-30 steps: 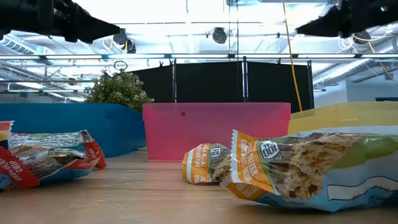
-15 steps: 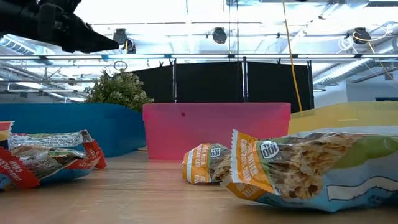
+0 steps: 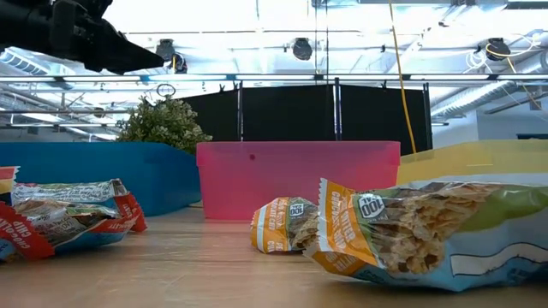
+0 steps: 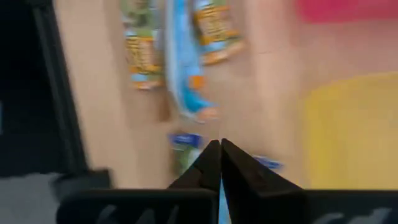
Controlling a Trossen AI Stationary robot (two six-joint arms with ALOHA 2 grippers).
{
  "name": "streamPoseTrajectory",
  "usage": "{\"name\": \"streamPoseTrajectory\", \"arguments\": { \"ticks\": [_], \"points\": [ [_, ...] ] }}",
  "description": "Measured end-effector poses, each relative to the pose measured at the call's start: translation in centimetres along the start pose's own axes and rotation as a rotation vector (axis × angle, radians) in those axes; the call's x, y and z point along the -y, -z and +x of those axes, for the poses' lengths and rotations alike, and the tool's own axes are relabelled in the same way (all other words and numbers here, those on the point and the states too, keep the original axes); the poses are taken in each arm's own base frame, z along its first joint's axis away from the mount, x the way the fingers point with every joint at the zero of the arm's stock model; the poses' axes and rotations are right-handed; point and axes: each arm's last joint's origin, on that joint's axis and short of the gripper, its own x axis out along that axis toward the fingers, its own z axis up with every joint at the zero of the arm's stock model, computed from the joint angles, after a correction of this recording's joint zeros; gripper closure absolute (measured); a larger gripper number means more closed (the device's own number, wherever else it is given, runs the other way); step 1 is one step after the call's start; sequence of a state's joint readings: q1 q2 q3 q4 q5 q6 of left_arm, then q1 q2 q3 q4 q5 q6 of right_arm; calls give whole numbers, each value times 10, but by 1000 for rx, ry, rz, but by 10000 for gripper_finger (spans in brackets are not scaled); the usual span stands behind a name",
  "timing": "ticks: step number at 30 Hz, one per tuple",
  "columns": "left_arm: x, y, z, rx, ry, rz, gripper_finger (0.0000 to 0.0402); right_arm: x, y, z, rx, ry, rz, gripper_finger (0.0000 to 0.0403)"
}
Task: Pick and place Granola Bars by type
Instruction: Put the blue granola bar into the yellow bin
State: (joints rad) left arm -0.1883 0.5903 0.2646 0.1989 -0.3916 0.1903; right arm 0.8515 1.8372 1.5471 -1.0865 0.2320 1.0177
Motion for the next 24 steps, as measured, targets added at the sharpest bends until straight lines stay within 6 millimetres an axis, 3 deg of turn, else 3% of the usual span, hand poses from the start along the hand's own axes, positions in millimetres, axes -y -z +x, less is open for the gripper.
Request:
{"name": "streamPoseTrajectory", "arguments": {
  "ticks": [4, 14, 24],
  "points": [
    [0, -1, 0, 10, -1, -5, 323, -14, 6, 10, -4, -33, 14, 361],
    [0, -1, 0, 13, -2, 62, 323, -19, 13, 17, -273, -135, 99, 246],
    [0, -1, 0, 7, -1, 101, 323, -30, 31, 18, -218, -82, 176, 235]
  ]
}}
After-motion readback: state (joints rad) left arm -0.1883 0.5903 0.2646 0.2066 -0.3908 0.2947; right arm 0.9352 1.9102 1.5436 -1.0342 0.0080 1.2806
